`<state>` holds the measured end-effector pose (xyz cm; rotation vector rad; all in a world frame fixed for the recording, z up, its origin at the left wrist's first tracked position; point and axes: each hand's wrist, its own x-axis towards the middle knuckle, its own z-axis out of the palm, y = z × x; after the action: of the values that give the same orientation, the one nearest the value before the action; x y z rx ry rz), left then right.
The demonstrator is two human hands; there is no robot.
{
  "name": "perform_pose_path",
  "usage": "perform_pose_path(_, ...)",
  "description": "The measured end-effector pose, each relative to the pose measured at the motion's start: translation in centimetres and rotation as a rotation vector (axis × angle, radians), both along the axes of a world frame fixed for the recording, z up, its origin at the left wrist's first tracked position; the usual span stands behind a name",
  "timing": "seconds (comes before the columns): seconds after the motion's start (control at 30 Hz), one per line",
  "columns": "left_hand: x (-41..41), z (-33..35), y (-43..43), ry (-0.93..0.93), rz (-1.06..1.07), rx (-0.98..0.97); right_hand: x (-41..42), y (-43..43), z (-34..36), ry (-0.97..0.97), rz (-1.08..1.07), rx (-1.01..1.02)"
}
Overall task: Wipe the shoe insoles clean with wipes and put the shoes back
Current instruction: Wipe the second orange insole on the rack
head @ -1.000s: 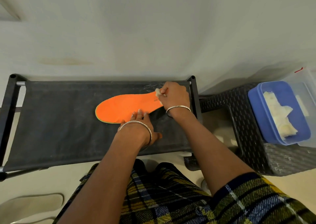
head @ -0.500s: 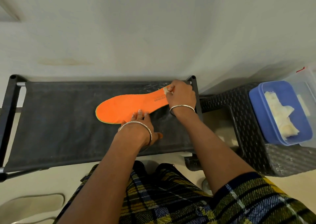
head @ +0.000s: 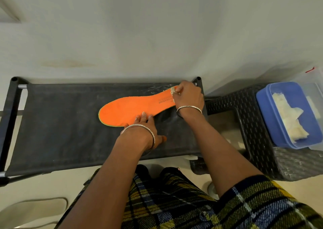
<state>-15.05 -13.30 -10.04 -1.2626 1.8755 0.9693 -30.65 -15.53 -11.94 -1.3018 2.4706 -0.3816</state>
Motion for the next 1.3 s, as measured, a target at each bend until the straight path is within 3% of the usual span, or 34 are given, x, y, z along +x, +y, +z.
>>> perform_pose_path(0.1,-0.1,-0.1,0.1,-0.004,0.002,-0.013,1.4,-0.3,-0.2,-0.082,0.039,-0.006)
perform_pose_path(0.27,-0.2,-0.4,0.1,0.020,0.041,-0.011,4.2,-0.3,-0.3,-0.185,0.339,0.138)
perform_pose_path(0.4,0.1,-0.3,0.0,0.013,0.016,-0.015,1.4,-0.5,0.1,0.008,0.155,0.123)
perform_pose_path(0.5,0.2,0.1,-0.1,0.013,0.009,0.003,-0.8,-0.1,0.3,0.014,-0.008,0.075)
perform_pose_path(0.63,0.0,0.0,0.0,0.005,0.008,-0.008,0.5,-0.3,0.2,0.005,0.064,0.078)
perform_pose_path(0.8,-0.1,-0.3,0.1,0.008,0.027,-0.022,3.3,0.0,-0.1,-0.118,0.317,0.109)
perform_pose_path(1.03,0.4,0.0,-0.1,0.005,0.003,0.003,-0.7,0.4,0.6,0.028,0.020,0.022)
perform_pose_path(1.2,0.1,0.0,-0.1,-0.005,0.002,0.001,0.1,0.5,0.3,-0.067,0.060,-0.015)
perform_pose_path(1.3,-0.1,-0.2,0.0,-0.003,0.007,-0.015,1.8,0.3,0.1,-0.163,0.226,0.046)
